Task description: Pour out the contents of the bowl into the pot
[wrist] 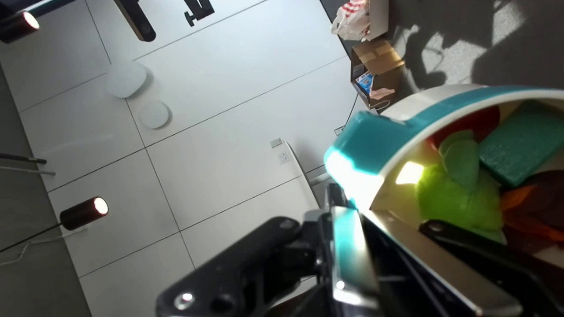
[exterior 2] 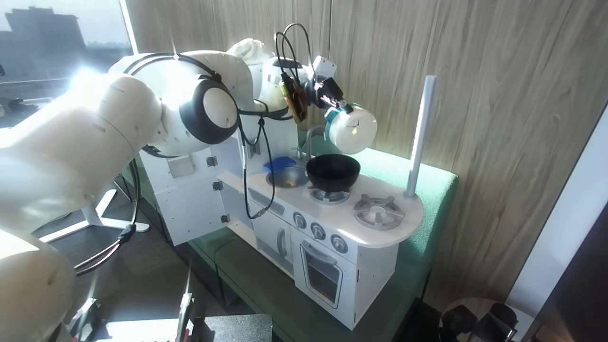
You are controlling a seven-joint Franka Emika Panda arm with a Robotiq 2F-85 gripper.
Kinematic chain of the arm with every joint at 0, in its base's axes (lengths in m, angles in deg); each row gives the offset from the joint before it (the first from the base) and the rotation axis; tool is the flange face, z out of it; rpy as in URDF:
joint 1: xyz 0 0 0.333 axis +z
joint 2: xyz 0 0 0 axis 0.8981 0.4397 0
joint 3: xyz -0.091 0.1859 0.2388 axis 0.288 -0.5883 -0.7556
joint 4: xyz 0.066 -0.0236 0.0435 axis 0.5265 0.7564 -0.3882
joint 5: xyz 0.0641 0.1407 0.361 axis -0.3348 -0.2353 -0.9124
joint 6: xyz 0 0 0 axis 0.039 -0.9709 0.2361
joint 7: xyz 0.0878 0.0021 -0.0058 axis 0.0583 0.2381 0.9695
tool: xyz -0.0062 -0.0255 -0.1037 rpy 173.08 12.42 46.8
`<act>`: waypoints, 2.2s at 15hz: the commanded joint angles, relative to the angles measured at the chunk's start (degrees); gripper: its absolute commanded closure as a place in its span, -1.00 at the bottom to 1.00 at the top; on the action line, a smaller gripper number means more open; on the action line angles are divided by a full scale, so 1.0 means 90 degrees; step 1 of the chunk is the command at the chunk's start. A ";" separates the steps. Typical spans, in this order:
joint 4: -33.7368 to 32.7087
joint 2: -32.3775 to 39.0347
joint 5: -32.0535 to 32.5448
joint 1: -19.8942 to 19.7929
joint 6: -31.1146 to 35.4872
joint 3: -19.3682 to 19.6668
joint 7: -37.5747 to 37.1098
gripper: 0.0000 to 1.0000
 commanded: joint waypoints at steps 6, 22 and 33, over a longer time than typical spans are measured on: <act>-0.0502 0.0027 -0.0463 -0.0042 0.0745 -0.0244 -0.0139 0.98; -0.0448 0.0757 0.0555 0.0177 0.2549 0.0350 -0.1243 0.98; -0.0438 -0.0289 -0.0269 -0.0134 0.1667 -0.0066 -0.1219 0.98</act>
